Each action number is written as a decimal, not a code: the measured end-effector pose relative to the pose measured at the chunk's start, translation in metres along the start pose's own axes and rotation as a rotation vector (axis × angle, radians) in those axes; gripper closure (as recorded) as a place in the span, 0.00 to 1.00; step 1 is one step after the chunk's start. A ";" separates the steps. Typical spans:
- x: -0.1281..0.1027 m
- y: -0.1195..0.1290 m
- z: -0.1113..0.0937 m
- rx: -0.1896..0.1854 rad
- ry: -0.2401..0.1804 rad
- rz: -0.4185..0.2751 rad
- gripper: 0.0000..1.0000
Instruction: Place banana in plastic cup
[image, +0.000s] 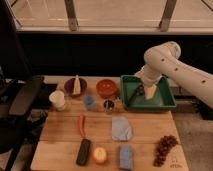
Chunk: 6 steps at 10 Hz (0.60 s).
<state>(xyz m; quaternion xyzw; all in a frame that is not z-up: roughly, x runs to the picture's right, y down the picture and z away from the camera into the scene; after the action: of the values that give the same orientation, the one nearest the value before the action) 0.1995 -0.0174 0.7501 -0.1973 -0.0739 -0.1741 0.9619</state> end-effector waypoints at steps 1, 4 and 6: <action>-0.009 -0.016 -0.002 0.015 -0.022 -0.048 0.20; -0.067 -0.068 -0.013 0.071 -0.073 -0.237 0.20; -0.109 -0.091 -0.018 0.104 -0.109 -0.346 0.20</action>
<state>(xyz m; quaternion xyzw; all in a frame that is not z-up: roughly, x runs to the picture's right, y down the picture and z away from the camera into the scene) 0.0665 -0.0695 0.7432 -0.1410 -0.1675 -0.3220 0.9211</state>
